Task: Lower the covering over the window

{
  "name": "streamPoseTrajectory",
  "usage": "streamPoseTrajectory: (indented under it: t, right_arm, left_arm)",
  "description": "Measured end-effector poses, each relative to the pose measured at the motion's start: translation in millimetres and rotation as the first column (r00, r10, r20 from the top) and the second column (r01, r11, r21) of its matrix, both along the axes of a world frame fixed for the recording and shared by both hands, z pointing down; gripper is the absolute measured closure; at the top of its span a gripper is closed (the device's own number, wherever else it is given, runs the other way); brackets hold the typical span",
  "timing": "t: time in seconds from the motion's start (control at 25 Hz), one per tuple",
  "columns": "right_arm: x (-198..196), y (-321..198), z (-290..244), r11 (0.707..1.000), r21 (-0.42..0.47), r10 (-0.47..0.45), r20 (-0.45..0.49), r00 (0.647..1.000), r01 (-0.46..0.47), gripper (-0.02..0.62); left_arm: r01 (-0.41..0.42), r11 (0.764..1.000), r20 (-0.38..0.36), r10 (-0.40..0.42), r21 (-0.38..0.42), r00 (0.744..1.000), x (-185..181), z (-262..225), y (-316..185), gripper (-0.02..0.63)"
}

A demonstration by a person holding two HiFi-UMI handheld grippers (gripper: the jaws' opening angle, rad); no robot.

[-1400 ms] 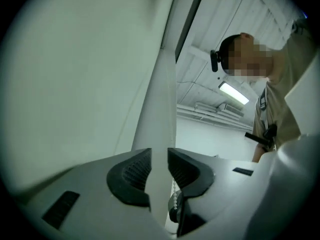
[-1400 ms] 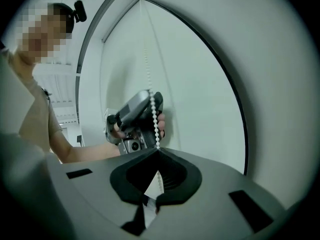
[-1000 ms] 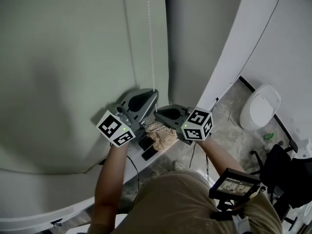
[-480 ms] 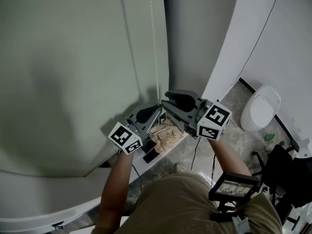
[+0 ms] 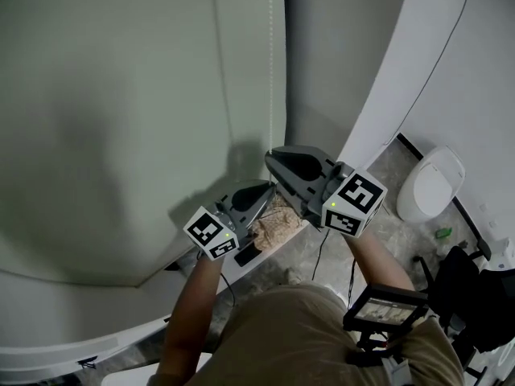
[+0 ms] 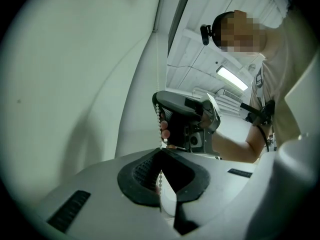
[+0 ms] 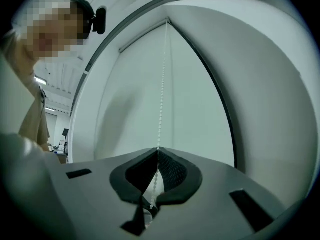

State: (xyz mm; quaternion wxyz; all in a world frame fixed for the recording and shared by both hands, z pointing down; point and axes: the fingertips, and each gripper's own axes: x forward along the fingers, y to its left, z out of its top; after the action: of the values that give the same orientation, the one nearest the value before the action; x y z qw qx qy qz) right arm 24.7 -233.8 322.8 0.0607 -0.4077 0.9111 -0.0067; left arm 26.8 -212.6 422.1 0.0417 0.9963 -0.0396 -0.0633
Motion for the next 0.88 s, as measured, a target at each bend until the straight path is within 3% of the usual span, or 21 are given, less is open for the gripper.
streamPoseTrajectory:
  t: [0.12,0.24,0.4,0.64,0.84,0.88]
  right_arm:
    - [4.1,-0.8,3.9,1.000,-0.027,-0.012,0.036,0.999,0.013,0.584]
    - [9.3,-3.1,6.1,0.998,-0.045,-0.030,0.089,0.996,0.034,0.586]
    - [4.9,-4.2,21.4,0.995,-0.082,-0.057,0.055,0.997,0.062,0.586]
    - [-2.3,-1.7,73.2,0.976,-0.190,-0.096,0.071,0.993,0.108,0.586]
    - [-5.5,-0.8,94.4,0.965,-0.225,-0.116,0.090,0.989,0.134,0.586]
    - [-5.0,0.0,94.8,0.965,-0.224,-0.115,0.091,0.989,0.133,0.586]
  left_arm:
    - [0.001,1.000,-0.020,-0.001,0.014,1.000,-4.9,0.3,-0.6,0.591]
    - [-0.004,1.000,-0.123,0.002,-0.014,0.992,-21.5,-23.0,-10.7,0.456]
    - [0.016,1.000,-0.214,-0.014,0.006,0.977,-33.2,-79.9,-24.4,0.445]
    - [0.046,0.992,-0.091,-0.036,0.117,0.995,-8.2,-113.8,-32.7,0.446]
    - [0.032,0.990,-0.083,-0.020,0.138,0.996,4.1,-120.7,-32.7,0.454]
    - [0.037,0.989,-0.082,-0.026,0.141,0.996,5.2,-119.1,-32.2,0.498]
